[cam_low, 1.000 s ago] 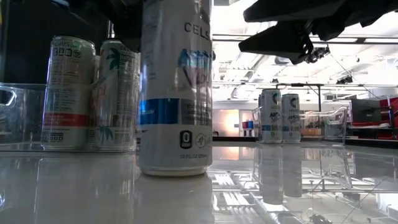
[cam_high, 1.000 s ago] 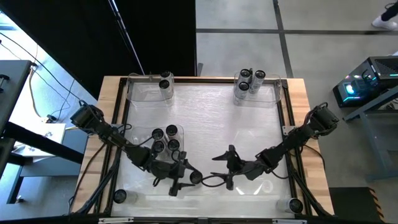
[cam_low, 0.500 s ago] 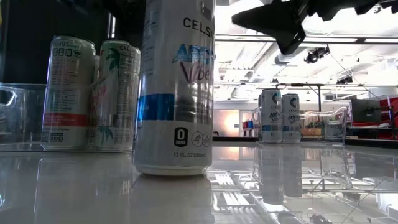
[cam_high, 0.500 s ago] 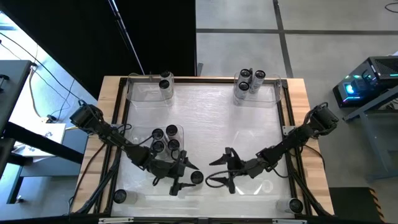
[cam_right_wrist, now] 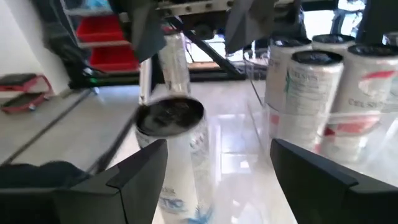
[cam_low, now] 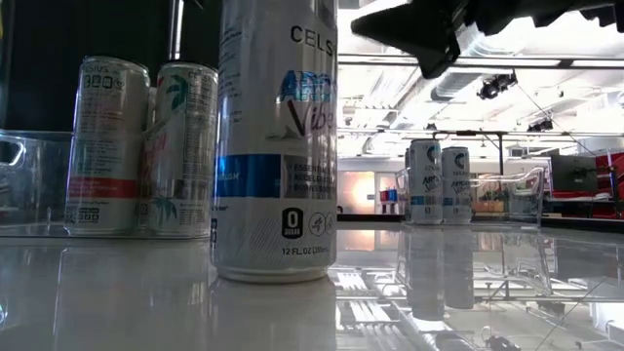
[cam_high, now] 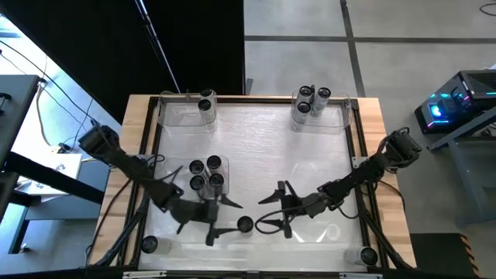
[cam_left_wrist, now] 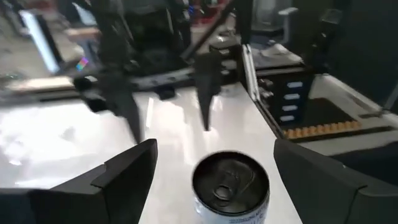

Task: Sort soda cans
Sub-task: Put the white-blue can into the top right transparent bin, then move the bottom transparent bin to the top center of the table

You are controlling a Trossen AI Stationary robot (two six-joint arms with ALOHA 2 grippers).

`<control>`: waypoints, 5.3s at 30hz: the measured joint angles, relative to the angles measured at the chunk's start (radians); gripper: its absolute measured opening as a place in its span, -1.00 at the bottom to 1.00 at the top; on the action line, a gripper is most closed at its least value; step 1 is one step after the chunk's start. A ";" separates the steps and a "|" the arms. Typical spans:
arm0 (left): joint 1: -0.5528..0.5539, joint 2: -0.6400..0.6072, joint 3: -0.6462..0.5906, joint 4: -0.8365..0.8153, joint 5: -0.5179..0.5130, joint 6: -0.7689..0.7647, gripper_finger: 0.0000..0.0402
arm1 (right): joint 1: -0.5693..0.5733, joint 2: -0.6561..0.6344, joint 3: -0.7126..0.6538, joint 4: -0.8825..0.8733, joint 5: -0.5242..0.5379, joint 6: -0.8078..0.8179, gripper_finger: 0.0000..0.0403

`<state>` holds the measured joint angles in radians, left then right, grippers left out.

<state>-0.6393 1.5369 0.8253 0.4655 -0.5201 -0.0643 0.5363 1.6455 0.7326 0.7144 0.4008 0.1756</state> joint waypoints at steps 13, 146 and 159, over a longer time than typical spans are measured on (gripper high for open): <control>-0.137 -0.174 0.000 -0.236 -0.374 0.001 0.58 | -0.046 0.034 0.161 -0.079 -0.281 -0.069 0.68; -0.180 -0.180 -0.001 -0.311 -0.443 -0.144 0.58 | -1.137 -0.666 -0.306 -0.645 0.124 0.096 0.53; -0.180 -0.180 -0.001 -0.312 -0.442 -0.144 0.58 | -1.128 -0.666 -0.118 -0.801 0.095 0.084 0.64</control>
<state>-0.8192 1.3571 0.8242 0.1533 -0.9623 -0.2082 -0.5915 0.9798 0.6143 -0.0862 0.4956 0.2594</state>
